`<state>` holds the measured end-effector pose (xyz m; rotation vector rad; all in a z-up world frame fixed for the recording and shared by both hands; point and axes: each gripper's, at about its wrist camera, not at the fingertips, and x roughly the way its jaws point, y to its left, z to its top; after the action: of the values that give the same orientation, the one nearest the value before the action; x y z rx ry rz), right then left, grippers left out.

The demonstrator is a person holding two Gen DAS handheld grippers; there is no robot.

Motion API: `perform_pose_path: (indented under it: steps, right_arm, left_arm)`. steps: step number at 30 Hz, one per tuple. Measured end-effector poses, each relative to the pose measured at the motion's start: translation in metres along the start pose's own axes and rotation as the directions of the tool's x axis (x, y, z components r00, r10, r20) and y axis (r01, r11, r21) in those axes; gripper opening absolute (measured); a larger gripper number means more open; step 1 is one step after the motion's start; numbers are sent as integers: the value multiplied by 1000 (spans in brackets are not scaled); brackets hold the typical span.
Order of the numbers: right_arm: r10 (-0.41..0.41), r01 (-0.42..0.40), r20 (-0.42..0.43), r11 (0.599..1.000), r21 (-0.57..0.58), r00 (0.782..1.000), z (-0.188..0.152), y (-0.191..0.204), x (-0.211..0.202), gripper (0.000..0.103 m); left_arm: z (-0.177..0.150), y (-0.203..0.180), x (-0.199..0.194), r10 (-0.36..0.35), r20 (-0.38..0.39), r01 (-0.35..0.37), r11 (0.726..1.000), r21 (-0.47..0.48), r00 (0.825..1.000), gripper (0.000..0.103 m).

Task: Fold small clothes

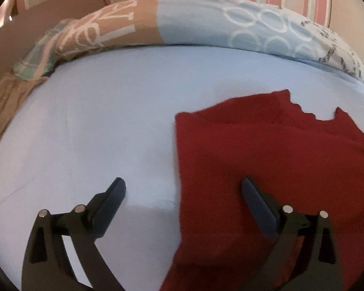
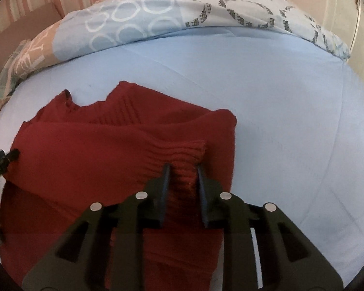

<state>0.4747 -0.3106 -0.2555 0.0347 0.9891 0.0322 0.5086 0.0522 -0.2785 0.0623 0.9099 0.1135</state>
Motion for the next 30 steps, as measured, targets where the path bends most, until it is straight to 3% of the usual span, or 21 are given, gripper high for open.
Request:
perform_pose_path:
  steps: [3,5,7,8,10,13,18,22,26,30]
  right_arm:
    - [-41,42,17,998,-52,999,-2,4,-2,34]
    - [-74,76,38,994,-80,997,-3,8,-7,48]
    - [-79,85,74,992,-92,994,-3,11,-16,75]
    - [-67,76,104,993,-92,992,-3,13,-23,79]
    - [-67,85,185,992,-92,980,-3,20,-42,98]
    - [-45,70,226,992,-101,973,-3,33,-53,100]
    - [13,8,165,992,-127,986,-5,60,-38,100]
    - [-9,21,101,993,-120,995,-6,67,-16,100]
    - [-38,40,36,999,-34,999,-13,52,6,100]
    - [-122,122,-11,992,24,993,-23,30,22,100]
  left_arm:
    - [-2,-1,-2,-3,20,2,1000,14,1000,97]
    - [-1,2,-6,-34,35,34,999,7,999,96]
    - [0,3,-17,-56,69,56,998,12,996,96]
    - [0,2,-20,-62,81,61,998,18,995,96]
    - [4,-2,-34,-80,121,76,996,41,989,96]
    - [9,-11,-49,-131,153,122,990,65,980,96]
    - [19,-31,-61,-193,159,182,980,85,968,96]
    - [21,-43,-47,-173,117,161,981,107,978,96]
    - [18,-41,-22,-142,65,137,988,72,988,96]
    - [8,-44,-3,-66,20,64,992,111,998,97]
